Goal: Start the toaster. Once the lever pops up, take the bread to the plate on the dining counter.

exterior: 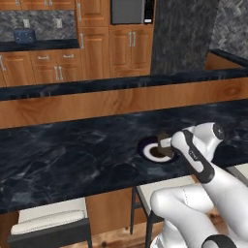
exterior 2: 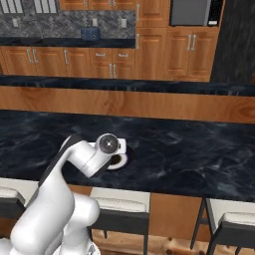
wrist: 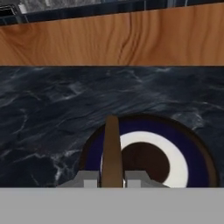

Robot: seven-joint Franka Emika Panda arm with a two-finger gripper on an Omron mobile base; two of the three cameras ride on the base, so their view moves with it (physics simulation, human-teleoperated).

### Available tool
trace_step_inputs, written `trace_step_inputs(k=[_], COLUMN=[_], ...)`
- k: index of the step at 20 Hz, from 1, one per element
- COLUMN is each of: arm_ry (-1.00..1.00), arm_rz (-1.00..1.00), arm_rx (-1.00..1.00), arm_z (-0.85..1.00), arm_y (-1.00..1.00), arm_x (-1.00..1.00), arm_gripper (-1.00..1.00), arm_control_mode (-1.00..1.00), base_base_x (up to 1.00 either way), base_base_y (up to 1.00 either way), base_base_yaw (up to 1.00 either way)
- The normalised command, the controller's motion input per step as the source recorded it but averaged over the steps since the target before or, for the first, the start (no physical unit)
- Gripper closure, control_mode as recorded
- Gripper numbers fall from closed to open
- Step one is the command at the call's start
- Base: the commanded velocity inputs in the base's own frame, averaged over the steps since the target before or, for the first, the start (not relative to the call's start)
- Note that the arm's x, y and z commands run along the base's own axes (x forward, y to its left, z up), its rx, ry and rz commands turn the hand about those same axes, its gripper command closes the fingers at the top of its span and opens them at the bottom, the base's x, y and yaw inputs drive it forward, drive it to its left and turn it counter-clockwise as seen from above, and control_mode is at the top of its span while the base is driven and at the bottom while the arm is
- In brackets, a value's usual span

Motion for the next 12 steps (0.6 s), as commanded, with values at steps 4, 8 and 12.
trace_step_inputs(k=[4,8,12], arm_ry=[0.0,0.0,0.0], arm_rz=[0.0,0.0,0.0], arm_rx=[0.0,0.0,0.0], arm_z=[-0.13,-0.07,0.0], arm_y=[0.0,0.0,0.0], arm_x=[0.23,0.17,0.0], arm_gripper=[1.0,1.0,1.0], arm_control_mode=[-1.0,-1.0,-1.0], base_base_x=[0.0,0.0,0.0], base_base_y=[0.0,0.0,0.0], base_base_yaw=[0.0,0.0,0.0])
